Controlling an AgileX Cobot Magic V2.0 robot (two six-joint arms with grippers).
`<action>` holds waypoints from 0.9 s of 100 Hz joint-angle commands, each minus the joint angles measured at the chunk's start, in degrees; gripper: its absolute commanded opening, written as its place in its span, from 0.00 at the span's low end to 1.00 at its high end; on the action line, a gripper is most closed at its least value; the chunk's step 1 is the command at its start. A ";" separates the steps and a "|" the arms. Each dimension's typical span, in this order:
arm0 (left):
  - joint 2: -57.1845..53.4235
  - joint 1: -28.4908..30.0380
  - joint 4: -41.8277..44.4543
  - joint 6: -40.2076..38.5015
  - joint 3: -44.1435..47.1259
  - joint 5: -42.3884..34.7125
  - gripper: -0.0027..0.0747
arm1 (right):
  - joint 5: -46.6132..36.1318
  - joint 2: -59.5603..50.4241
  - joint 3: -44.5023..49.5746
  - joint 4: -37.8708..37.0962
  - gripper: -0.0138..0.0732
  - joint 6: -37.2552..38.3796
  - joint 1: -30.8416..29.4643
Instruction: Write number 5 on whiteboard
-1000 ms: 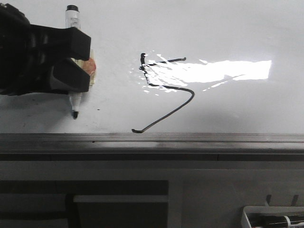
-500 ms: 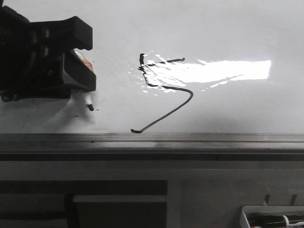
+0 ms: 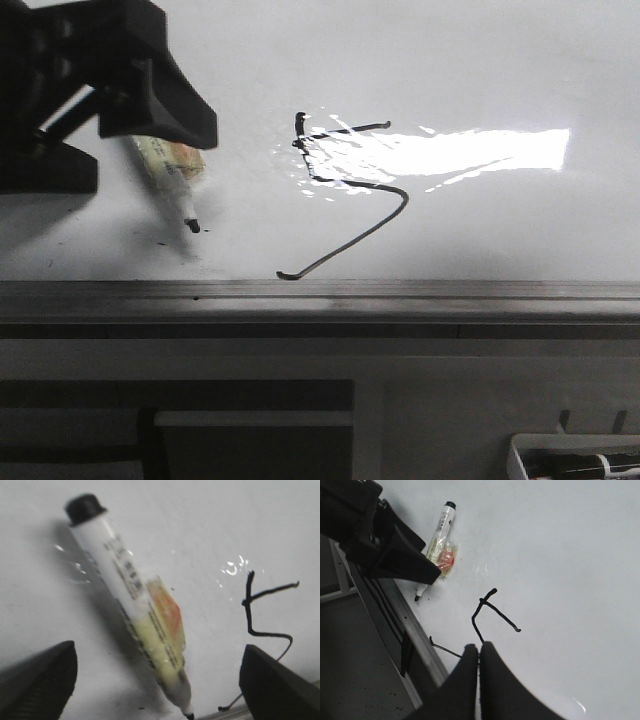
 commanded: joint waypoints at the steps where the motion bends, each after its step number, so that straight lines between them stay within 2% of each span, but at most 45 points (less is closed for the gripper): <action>1: -6.25 0.42 -0.08 0.40 -1.07 -1.63 0.84 | -4.37 -3.57 -0.34 0.11 0.11 0.03 -0.37; 11: -12.82 0.42 -0.08 0.64 -0.01 1.08 0.79 | -5.46 -8.80 3.00 0.11 0.11 0.44 -0.37; 25: -23.19 0.42 2.02 1.79 2.88 3.33 0.62 | -9.58 -17.14 10.17 0.11 0.11 0.44 -0.37; 35: -30.21 0.42 6.70 1.79 5.54 5.77 0.39 | -12.32 -23.03 15.74 0.11 0.11 0.44 -0.37; 36: -30.65 0.42 6.88 1.79 5.73 6.15 0.33 | -12.47 -23.43 16.08 0.11 0.11 0.44 -0.37; 37: -31.51 0.42 7.27 1.79 6.10 6.37 0.33 | -12.46 -24.23 16.73 0.11 0.11 0.44 -0.37; 48: -36.98 0.42 8.91 1.79 8.59 7.74 0.00 | -10.81 -29.95 20.33 0.11 0.11 0.44 -0.37; 62: -41.26 0.42 9.12 1.79 10.85 7.91 0.01 | -9.64 -33.75 22.84 0.11 0.11 0.44 -0.37; 90: -41.45 0.42 9.12 1.79 11.94 8.02 0.01 | -8.45 -34.25 23.35 0.11 0.11 0.44 -0.37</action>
